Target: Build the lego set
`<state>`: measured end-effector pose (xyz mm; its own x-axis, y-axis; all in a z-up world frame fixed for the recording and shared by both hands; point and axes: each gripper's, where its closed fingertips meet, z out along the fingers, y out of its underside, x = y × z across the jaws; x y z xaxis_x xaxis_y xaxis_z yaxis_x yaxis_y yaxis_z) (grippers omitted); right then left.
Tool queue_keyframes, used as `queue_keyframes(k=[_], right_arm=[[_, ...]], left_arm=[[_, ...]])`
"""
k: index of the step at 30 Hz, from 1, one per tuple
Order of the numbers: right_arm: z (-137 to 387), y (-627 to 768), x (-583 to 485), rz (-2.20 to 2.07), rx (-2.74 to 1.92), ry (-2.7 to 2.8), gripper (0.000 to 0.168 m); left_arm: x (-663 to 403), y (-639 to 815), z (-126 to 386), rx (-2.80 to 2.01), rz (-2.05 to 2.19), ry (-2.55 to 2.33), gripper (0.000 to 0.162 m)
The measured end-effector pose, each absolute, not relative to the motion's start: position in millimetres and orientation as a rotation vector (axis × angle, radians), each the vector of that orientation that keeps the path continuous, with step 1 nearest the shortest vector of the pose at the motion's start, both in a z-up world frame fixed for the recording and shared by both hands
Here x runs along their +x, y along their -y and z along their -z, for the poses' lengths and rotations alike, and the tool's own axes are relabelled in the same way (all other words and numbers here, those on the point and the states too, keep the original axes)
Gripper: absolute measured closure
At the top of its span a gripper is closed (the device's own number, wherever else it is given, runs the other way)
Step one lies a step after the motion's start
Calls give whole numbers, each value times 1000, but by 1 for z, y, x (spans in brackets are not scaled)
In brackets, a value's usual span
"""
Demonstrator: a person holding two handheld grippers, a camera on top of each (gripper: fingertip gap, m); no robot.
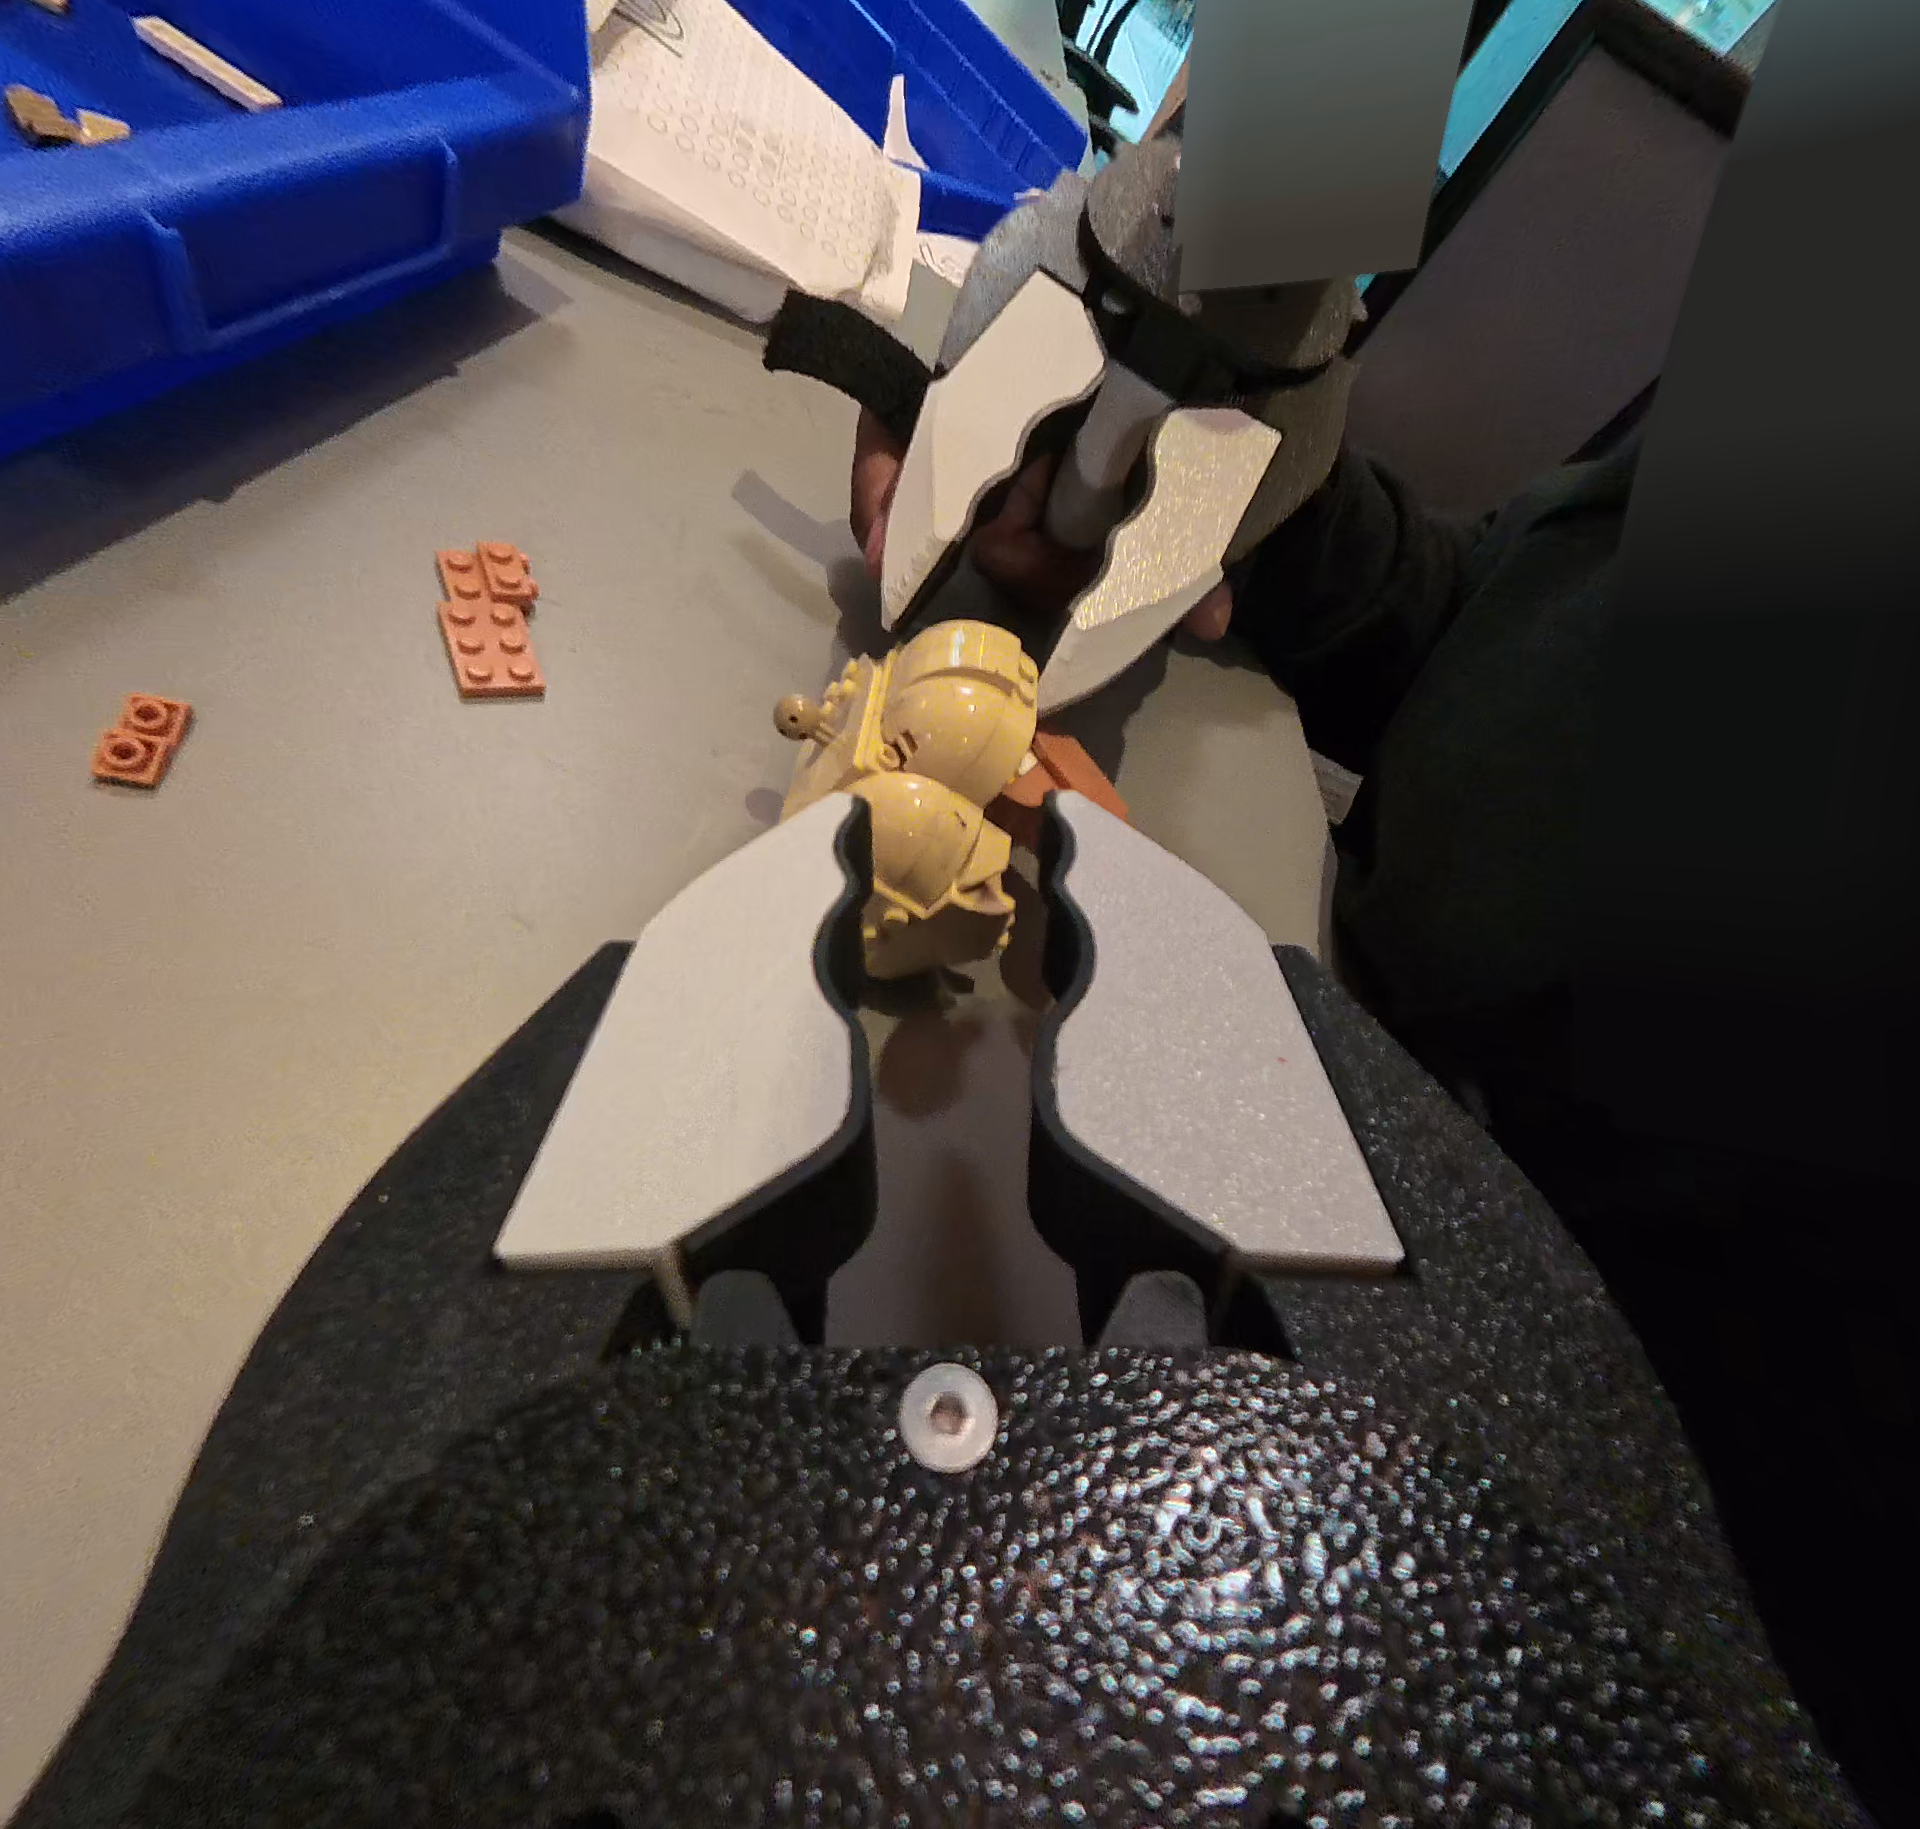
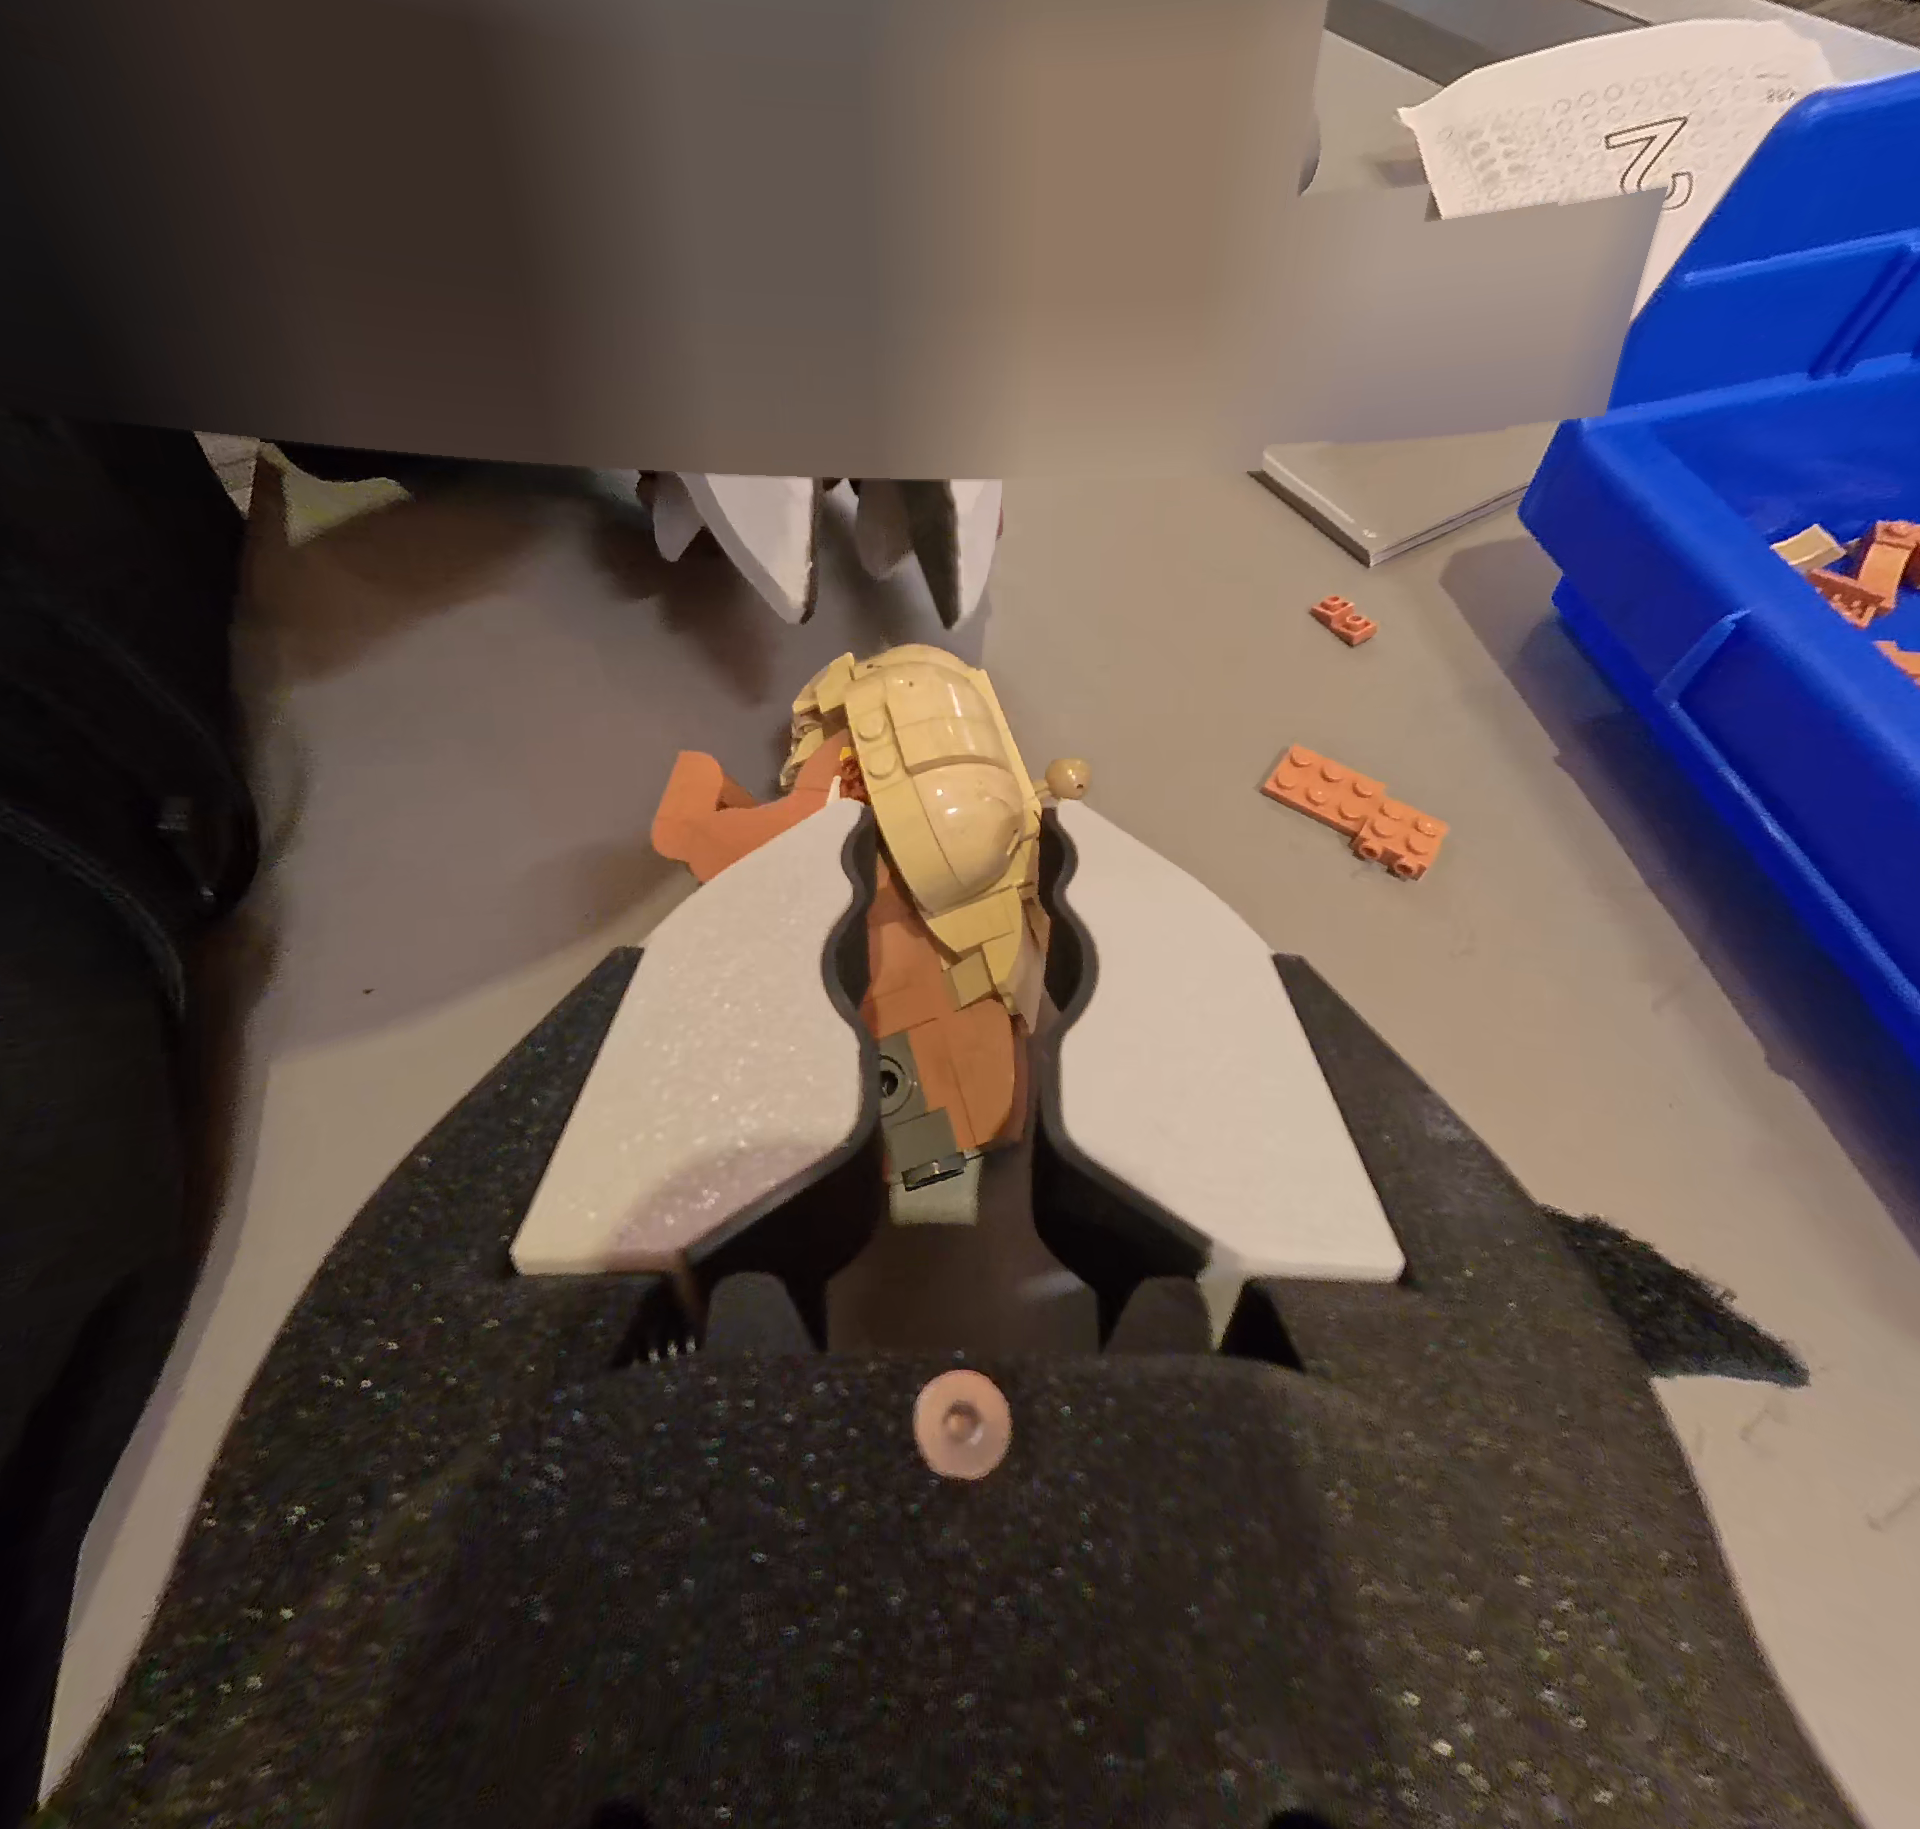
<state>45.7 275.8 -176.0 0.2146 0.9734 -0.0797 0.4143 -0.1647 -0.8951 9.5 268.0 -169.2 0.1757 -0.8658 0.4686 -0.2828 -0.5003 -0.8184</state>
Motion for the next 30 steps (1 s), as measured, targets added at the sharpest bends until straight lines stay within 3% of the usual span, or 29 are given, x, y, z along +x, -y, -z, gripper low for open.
queue_keyframes(k=[9, 30], right_arm=[[176, -277, 46, -880, -1712, 1303, 139], [182, -276, 61, -870, -1802, 1249, 135]], left_arm=[[34, -283, 157, -1921, 1279, -1027, 122], [41, -277, 172, -2032, 1293, -1041, 128]])
